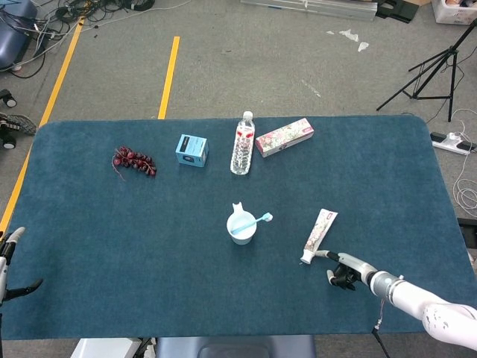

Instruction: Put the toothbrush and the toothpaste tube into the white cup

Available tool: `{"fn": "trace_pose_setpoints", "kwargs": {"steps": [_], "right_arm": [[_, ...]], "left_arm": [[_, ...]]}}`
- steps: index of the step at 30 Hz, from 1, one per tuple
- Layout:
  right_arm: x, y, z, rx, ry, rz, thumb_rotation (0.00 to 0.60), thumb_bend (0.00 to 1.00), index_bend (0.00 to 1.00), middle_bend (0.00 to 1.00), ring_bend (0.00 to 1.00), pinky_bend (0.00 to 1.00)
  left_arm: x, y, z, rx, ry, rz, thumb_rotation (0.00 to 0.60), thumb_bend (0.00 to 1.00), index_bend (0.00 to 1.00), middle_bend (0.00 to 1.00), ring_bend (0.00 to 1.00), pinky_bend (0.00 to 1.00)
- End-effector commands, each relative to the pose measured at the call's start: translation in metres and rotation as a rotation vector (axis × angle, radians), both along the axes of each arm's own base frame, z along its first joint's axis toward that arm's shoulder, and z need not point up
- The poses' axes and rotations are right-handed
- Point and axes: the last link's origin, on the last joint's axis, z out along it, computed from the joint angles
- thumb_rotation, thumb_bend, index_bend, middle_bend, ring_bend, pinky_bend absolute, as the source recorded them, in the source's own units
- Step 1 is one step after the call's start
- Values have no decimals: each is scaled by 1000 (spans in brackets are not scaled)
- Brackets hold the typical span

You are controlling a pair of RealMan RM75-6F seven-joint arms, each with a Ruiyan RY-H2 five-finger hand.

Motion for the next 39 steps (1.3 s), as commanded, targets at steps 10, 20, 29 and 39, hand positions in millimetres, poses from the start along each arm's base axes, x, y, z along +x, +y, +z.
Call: {"fn": "trace_pose_setpoints", "kwargs": {"steps": [10, 20, 29, 39], "right_arm": [[11, -3, -10, -6, -68, 0, 600, 627, 83, 970, 780, 859], [21, -2, -4, -7, -99, 29, 600, 627, 88, 969, 780, 859], [25, -4, 26, -110, 41, 281, 600, 571, 339, 884, 696, 838], [10, -21, 22, -157, 352, 748, 600, 387, 346, 456, 233, 342]], "left_arm": [[0, 0, -1, -4, 2, 1, 600, 0, 88, 166, 72, 205], [0, 0, 0, -2, 0, 1, 600, 0, 88, 166, 72, 205], [0, 0, -1, -5, 3, 0, 600, 0, 88, 166, 72, 205], [-1, 1, -1, -7, 4, 5, 600, 0, 88, 166, 72, 205]]}}
